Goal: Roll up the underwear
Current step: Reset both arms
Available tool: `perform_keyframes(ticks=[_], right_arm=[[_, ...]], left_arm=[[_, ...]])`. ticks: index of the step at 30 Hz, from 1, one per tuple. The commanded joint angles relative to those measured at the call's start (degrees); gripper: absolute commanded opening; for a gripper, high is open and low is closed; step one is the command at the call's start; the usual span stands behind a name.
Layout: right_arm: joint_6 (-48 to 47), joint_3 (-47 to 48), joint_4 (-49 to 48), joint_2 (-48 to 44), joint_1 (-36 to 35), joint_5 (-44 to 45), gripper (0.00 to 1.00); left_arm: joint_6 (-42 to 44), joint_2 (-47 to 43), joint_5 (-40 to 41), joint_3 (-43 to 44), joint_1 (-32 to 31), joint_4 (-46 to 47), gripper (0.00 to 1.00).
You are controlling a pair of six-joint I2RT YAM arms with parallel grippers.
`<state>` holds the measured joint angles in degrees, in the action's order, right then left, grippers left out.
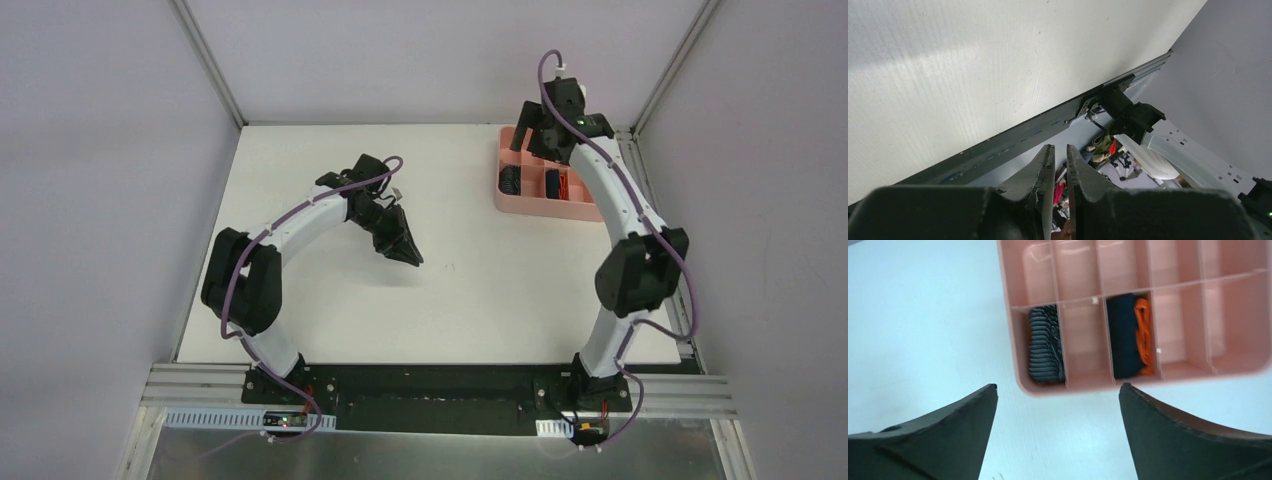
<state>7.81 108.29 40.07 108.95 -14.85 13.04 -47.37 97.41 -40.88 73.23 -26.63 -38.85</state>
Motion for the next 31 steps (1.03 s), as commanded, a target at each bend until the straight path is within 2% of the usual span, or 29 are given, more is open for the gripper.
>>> perform_keyframes(ticks=[1,8,15,19,24,31], right_arm=[[1.1,-8.6,1.6,-15.1,-0.4,7.2,0.99],[2.1,-22.8,5.3,-32.8,-0.4,6.1,0.99],[7.2,-31.9,14.1,-44.1,-0.5,2.6,0.99],[9.9,-37.8,15.9,-49.4,-0.5,1.4,0.99],[11.7,-42.7,16.2,-52.6,-0.4,3.1,0.99],[12.0,-44.0,14.9,-52.7,-0.4,4.1,0.99]], left_arm=[[1.2,-4.7,2.9,1.4,0.5,-1.3,0.17],[6.1,-6.8,7.1,8.0,0.9,-4.7,0.22],[9.5,-9.3,13.8,14.1,1.4,-5.2,0.26],[10.6,-12.9,20.3,15.2,1.5,-5.1,0.27],[10.8,-18.4,29.3,13.7,1.6,-5.0,0.29],[9.3,-25.3,39.5,10.1,1.7,-3.6,0.33]])
